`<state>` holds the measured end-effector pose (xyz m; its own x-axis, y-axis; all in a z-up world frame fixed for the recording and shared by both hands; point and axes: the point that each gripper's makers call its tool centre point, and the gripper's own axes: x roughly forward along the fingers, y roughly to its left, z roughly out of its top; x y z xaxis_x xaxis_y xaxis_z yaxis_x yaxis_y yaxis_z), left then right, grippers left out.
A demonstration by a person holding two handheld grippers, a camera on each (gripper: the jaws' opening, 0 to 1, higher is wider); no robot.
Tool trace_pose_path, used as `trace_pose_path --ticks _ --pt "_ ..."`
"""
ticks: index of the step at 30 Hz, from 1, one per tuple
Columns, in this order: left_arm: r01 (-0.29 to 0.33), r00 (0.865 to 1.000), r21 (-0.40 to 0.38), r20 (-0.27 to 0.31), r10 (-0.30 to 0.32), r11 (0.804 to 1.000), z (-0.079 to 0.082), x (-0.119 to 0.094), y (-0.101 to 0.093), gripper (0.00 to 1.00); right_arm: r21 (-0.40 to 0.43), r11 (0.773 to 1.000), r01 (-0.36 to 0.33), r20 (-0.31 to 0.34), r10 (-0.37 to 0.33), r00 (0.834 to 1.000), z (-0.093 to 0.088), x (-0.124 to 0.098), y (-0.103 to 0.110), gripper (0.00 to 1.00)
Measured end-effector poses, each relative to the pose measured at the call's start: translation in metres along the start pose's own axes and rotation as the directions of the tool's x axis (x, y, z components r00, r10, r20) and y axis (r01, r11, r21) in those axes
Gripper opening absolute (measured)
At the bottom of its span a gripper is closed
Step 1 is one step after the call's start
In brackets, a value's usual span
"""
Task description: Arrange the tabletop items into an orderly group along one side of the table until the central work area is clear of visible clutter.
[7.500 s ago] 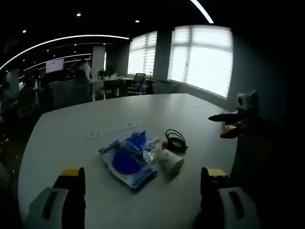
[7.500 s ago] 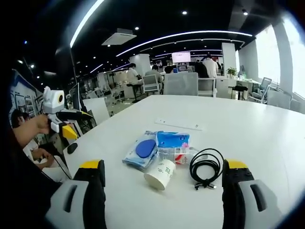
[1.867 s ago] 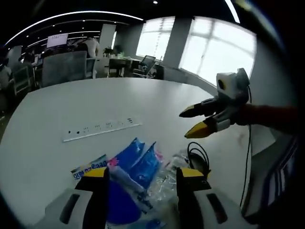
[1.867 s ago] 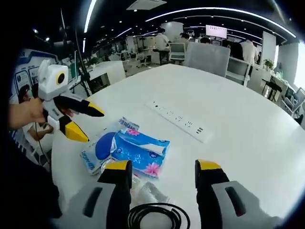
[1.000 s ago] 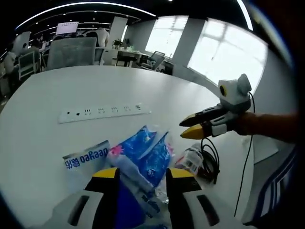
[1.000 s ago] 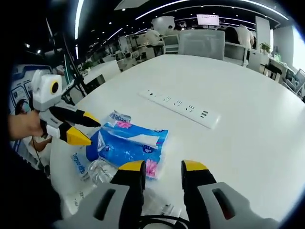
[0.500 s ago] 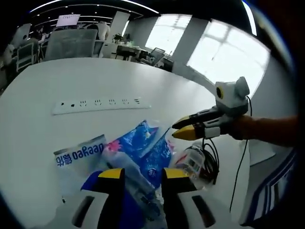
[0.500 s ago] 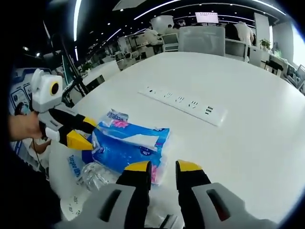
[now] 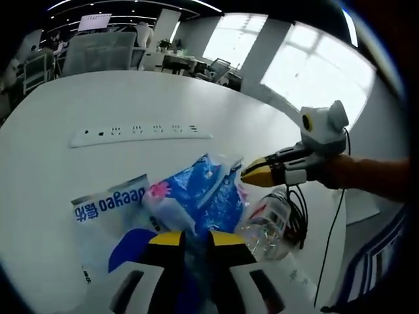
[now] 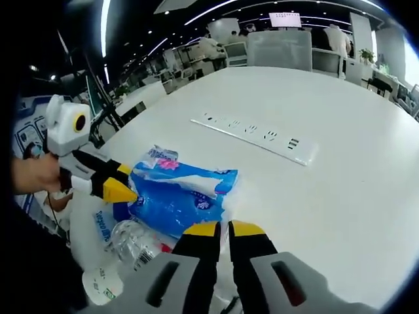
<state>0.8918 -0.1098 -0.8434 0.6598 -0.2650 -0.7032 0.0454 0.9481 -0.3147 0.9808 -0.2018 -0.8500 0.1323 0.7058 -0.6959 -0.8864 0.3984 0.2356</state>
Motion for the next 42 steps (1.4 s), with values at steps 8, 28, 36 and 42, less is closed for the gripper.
trace_pose_path --ticks 8,28,36,42 --pt "-0.027 1.000 0.012 0.013 0.027 1.000 0.004 -0.005 0.002 0.02 -0.006 1.000 0.004 0.013 -0.004 1.000 0.001 -0.008 0.004 0.00" --pt "0.025 0.995 0.069 0.090 -0.031 0.997 0.043 0.005 -0.028 0.00 -0.003 0.994 0.106 0.114 -0.105 0.988 0.010 -0.055 -0.020 0.00" --pt "0.059 0.993 0.099 0.100 -0.069 0.993 0.059 0.026 -0.046 0.00 0.010 0.985 0.172 0.135 -0.172 0.976 0.005 -0.073 -0.042 0.00" --pt "0.086 0.990 0.134 0.097 -0.100 0.987 0.064 0.038 -0.059 0.00 0.003 0.975 0.222 0.140 -0.220 0.965 -0.003 -0.083 -0.065 0.00"
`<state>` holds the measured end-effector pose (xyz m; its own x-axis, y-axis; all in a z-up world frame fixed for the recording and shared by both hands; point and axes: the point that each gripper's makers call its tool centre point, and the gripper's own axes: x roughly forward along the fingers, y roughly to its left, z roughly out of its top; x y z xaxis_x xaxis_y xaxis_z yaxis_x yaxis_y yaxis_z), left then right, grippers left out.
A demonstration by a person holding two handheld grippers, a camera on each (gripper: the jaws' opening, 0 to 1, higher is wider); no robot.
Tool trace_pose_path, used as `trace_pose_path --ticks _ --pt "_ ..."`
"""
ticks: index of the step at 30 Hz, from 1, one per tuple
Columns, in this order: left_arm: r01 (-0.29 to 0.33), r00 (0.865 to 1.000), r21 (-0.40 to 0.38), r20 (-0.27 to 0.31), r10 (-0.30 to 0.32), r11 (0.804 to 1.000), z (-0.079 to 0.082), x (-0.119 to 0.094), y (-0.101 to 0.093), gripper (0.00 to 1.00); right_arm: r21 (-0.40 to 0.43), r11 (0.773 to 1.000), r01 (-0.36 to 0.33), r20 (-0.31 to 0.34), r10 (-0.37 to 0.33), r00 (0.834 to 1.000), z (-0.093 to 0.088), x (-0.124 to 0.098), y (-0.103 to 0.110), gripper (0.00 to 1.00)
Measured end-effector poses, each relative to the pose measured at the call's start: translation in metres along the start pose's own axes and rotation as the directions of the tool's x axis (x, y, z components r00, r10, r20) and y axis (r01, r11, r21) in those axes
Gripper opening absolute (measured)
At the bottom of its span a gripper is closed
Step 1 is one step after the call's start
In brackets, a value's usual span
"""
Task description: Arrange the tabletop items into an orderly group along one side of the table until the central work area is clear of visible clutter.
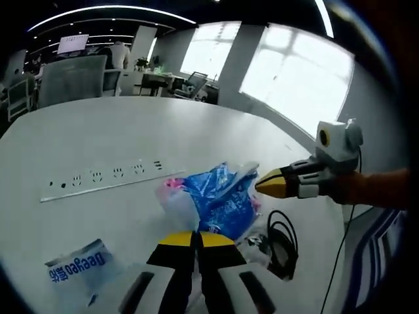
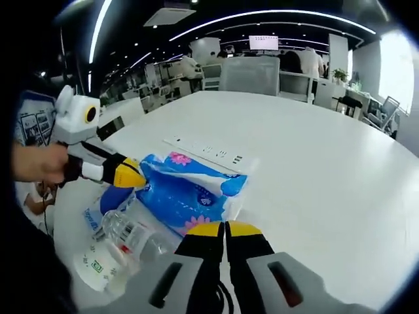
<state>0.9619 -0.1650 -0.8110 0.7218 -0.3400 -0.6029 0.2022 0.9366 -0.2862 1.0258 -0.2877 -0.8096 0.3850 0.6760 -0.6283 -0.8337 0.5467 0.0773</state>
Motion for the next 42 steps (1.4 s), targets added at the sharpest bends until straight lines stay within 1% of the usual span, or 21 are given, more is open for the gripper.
trace_pose_path --ticks 5,8,9,15,19,21,25,30,35,37,39,41,42 --pt "0.027 1.000 0.039 -0.013 -0.027 0.999 0.003 0.014 -0.010 0.00 0.004 1.000 0.031 -0.010 -0.031 0.999 -0.011 -0.002 -0.013 0.00" --pt "0.037 0.999 0.038 -0.012 -0.037 0.999 0.005 0.021 -0.016 0.00 0.006 0.998 0.058 -0.008 -0.058 0.998 -0.012 -0.007 -0.020 0.00" --pt "0.041 0.999 0.045 -0.015 -0.040 0.998 0.006 0.026 -0.020 0.00 0.006 0.997 0.073 -0.010 -0.072 0.997 -0.013 -0.009 -0.026 0.00" --pt "0.062 0.998 0.050 -0.031 -0.060 0.997 0.002 0.040 -0.031 0.00 0.029 0.993 0.113 -0.006 -0.113 0.994 -0.022 -0.013 -0.041 0.00" --pt "0.069 0.997 0.050 -0.037 -0.067 0.996 0.000 0.046 -0.035 0.00 0.013 0.992 0.124 -0.017 -0.124 0.992 -0.032 -0.015 -0.043 0.00" --pt "0.073 0.997 0.056 -0.042 -0.071 0.996 -0.002 0.049 -0.038 0.00 0.017 0.991 0.135 -0.023 -0.135 0.991 -0.039 -0.013 -0.047 0.00" --pt "0.087 0.995 0.067 -0.058 -0.083 0.994 -0.006 0.057 -0.045 0.00 0.012 0.988 0.153 -0.037 -0.152 0.988 -0.047 -0.016 -0.052 0.00" --pt "0.110 0.992 0.080 -0.066 -0.105 0.991 -0.007 0.063 -0.055 0.00 0.014 0.983 0.183 -0.048 -0.182 0.982 -0.058 -0.018 -0.062 0.00" --pt "0.120 0.991 0.104 -0.071 -0.113 0.987 -0.006 0.069 -0.062 0.00 0.007 0.976 0.215 -0.045 -0.215 0.976 -0.059 -0.023 -0.068 0.00" --pt "0.117 0.991 0.115 -0.078 -0.108 0.987 -0.007 0.071 -0.063 0.00 0.010 0.976 0.217 -0.045 -0.217 0.975 -0.059 -0.023 -0.069 0.00" --pt "0.118 0.990 0.104 -0.094 -0.108 0.988 -0.010 0.072 -0.062 0.00 0.001 0.976 0.218 -0.051 -0.217 0.975 -0.060 -0.023 -0.069 0.00" --pt "0.120 0.989 0.104 -0.097 -0.110 0.987 -0.011 0.072 -0.062 0.00 0.000 0.976 0.217 -0.054 -0.217 0.975 -0.063 -0.022 -0.070 0.00" --pt "0.118 0.989 0.104 -0.101 -0.108 0.987 -0.012 0.072 -0.061 0.01 -0.008 0.977 0.214 -0.058 -0.214 0.975 -0.064 -0.022 -0.067 0.00"
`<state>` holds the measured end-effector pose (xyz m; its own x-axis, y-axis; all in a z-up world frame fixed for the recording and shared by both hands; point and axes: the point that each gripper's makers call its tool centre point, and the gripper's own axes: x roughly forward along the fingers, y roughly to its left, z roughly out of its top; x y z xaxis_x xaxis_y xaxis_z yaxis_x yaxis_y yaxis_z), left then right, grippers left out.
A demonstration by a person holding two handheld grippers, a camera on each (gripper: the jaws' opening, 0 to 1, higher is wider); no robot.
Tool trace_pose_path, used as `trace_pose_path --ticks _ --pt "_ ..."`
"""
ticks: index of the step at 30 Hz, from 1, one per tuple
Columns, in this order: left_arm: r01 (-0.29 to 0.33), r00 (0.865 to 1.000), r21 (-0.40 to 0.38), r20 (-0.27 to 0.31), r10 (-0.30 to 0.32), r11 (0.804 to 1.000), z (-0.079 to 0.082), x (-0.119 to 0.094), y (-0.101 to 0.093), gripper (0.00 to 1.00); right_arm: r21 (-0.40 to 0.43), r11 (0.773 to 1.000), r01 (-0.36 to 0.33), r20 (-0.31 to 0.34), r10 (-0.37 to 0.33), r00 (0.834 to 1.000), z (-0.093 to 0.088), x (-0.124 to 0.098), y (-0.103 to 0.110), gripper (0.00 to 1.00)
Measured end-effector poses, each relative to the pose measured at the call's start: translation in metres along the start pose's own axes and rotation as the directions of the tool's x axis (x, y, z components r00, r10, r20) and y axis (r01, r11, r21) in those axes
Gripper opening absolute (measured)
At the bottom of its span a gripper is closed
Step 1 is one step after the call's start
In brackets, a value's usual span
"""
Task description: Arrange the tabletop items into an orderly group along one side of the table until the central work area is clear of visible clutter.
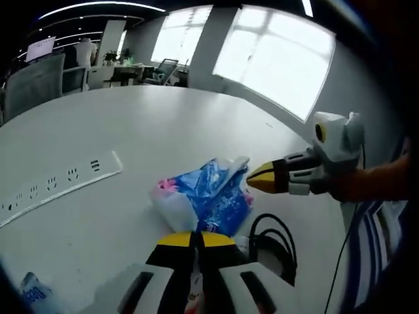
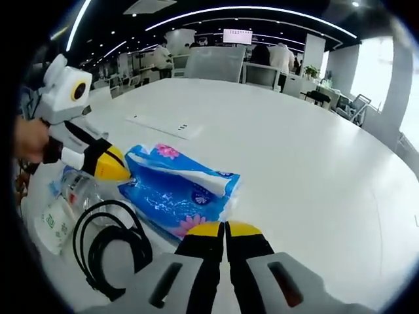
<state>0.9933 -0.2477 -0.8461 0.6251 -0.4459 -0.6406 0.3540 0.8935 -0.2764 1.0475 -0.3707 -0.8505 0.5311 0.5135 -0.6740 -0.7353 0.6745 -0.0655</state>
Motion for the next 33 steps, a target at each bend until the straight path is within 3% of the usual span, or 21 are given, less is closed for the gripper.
trace_pose_path --ticks 12,20,25,33 --pt "-0.013 0.999 -0.021 -0.030 0.012 1.000 -0.010 0.001 0.003 0.03 0.009 1.000 0.005 -0.007 -0.005 1.000 -0.003 -0.002 0.005 0.00" --pt "-0.021 1.000 -0.001 0.003 0.021 1.000 -0.005 -0.006 0.004 0.08 0.025 1.000 0.014 -0.006 -0.014 1.000 -0.005 -0.007 0.004 0.01" --pt "-0.029 0.999 -0.002 0.019 0.029 1.000 -0.005 -0.011 0.003 0.17 0.036 0.999 0.021 0.000 -0.021 1.000 -0.004 -0.010 0.003 0.02" --pt "-0.024 0.998 0.028 0.064 0.023 0.999 0.004 -0.024 0.000 0.24 0.071 0.997 0.032 0.032 -0.034 0.999 0.003 -0.021 0.007 0.08"
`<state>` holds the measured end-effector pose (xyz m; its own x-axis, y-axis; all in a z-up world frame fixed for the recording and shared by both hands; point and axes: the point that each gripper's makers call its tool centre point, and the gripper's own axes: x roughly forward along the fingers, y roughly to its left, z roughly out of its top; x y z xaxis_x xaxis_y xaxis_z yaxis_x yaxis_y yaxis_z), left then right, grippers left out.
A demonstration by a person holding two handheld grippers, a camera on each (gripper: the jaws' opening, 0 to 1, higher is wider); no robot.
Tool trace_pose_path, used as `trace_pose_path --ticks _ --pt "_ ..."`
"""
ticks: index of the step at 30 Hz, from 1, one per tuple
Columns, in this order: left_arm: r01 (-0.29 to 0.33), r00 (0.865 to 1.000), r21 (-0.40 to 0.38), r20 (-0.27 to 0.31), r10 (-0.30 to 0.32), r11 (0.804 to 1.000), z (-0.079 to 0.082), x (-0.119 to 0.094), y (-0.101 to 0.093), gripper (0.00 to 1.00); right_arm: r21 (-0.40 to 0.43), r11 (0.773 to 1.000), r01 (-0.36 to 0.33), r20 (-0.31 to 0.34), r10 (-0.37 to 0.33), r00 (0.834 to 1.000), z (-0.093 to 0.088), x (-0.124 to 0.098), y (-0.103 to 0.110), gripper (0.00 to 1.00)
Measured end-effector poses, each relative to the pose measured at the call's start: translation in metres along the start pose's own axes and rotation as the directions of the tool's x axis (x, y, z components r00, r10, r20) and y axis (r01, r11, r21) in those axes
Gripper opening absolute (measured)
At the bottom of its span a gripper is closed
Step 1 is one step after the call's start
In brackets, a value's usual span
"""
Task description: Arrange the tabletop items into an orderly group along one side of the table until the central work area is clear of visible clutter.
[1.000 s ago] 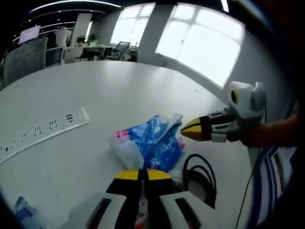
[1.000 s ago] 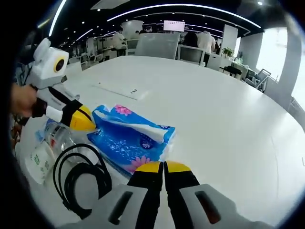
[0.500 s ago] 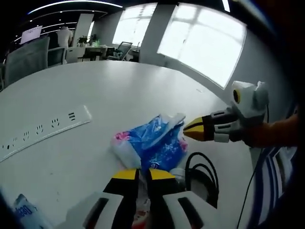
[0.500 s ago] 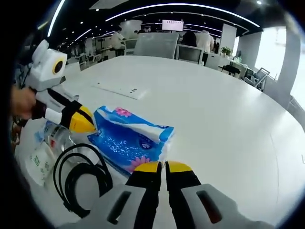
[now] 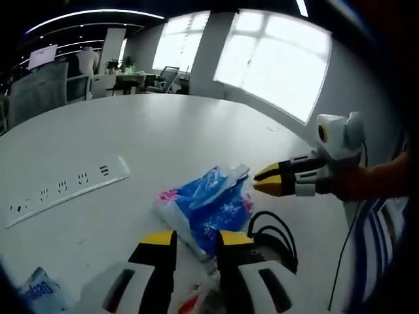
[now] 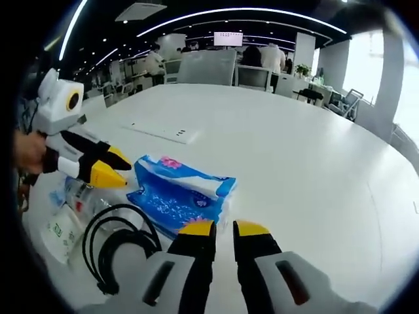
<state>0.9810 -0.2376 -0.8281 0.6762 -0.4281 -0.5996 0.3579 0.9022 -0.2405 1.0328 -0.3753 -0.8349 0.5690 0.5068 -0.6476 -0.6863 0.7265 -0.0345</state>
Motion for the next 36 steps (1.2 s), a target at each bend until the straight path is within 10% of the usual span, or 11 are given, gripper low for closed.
trace_pose_path --ticks 19,36 --pt "-0.028 0.992 0.119 0.128 0.012 0.992 0.028 -0.091 -0.001 0.50 0.087 0.996 0.004 0.158 -0.018 0.987 0.039 -0.069 0.054 0.35" --pt "0.050 0.992 0.230 0.099 -0.074 0.972 -0.004 -0.169 0.020 0.74 0.108 0.993 -0.056 0.260 0.026 0.965 0.049 -0.128 0.154 0.54"
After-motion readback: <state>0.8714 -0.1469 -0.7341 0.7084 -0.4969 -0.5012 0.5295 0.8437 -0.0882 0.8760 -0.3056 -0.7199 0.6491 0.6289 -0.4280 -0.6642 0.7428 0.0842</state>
